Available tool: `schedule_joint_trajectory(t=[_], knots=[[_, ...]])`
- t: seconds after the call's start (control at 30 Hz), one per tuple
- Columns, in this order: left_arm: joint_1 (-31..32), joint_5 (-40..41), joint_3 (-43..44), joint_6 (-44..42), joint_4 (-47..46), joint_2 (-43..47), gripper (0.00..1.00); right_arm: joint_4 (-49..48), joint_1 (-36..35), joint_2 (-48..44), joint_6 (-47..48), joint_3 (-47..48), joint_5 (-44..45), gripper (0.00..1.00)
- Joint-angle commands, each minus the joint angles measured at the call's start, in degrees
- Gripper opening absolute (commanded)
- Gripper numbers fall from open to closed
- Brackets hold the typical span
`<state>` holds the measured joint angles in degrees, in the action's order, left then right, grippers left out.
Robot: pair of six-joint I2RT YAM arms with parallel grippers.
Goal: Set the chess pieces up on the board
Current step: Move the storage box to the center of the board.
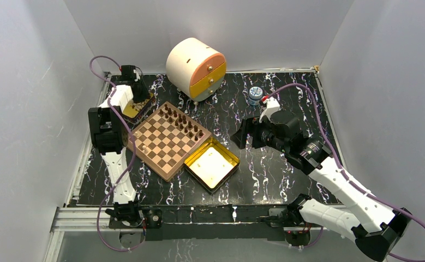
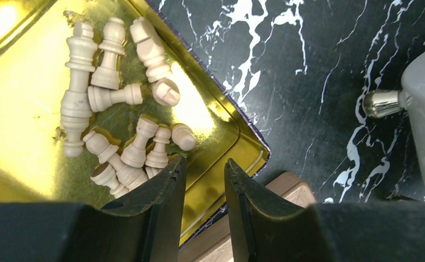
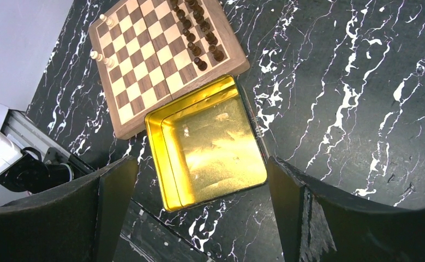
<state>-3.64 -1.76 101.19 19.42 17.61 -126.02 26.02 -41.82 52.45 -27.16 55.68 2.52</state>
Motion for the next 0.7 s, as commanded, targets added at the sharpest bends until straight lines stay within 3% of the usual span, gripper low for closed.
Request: schedule_joint_trajectory(t=[0.0,0.67], knots=[[0.04,-2.22,-1.98,-0.79,2.42,6.74,0.30,-1.29,-0.32,-1.35,-0.52,0.13,-0.71,0.97],[0.04,-6.43,-7.86,1.58,4.68,11.58,0.28,-1.35,-0.23,-2.74,-0.04,-0.79,-0.35,0.97]])
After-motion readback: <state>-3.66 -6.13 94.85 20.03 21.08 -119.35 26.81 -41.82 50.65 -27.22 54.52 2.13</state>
